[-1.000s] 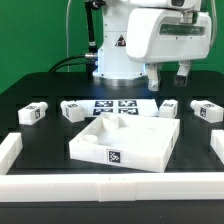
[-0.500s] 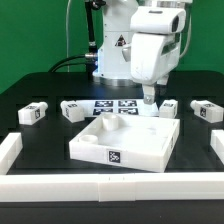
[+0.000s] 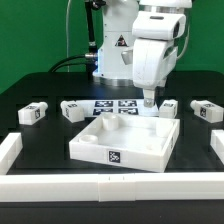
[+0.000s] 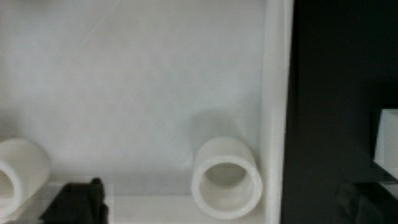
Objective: Assemble one leg
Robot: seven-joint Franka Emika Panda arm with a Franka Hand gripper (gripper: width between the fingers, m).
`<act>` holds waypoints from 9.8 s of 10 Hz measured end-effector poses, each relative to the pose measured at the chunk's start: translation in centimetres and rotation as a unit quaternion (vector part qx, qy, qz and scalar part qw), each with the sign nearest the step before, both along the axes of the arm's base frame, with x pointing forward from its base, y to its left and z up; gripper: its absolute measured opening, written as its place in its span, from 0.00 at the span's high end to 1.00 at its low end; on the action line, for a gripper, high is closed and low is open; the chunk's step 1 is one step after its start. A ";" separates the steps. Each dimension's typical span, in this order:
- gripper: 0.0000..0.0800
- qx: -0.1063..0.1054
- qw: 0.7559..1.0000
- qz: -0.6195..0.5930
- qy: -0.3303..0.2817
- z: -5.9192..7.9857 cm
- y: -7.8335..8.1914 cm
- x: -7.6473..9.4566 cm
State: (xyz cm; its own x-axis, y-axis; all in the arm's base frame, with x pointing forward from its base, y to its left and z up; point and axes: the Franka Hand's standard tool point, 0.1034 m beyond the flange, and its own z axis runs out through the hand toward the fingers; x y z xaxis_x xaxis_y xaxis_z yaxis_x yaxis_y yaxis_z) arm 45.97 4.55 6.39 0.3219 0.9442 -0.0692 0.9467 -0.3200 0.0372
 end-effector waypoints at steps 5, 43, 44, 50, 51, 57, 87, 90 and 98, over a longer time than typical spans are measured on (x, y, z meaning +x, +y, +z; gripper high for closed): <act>0.19 0.037 0.999 0.023 0.000 -5.7 0.2 -2.4; 0.21 0.017 0.990 0.139 0.028 -5.6 4.5 3.1; 0.19 0.017 0.990 0.139 0.028 -5.6 4.5 3.1; 0.19 0.015 0.995 0.099 0.012 -3.3 4.7 2.1; 0.19 0.013 0.995 0.098 0.004 -2.1 5.0 2.0; 0.19 0.017 1.000 0.021 -0.007 -1.2 5.2 2.0; 0.19 -0.334 0.830 -0.310 0.323 -5.0 14.3 -10.6; 0.19 -0.319 0.836 -0.309 0.322 -5.6 13.8 -10.0; 0.64 -0.316 0.836 -0.309 0.324 -5.7 13.4 -9.8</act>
Offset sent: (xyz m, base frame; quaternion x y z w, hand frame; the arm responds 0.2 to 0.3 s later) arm -0.0141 0.0107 -0.0441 -0.0033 0.0523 -0.0098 0.9986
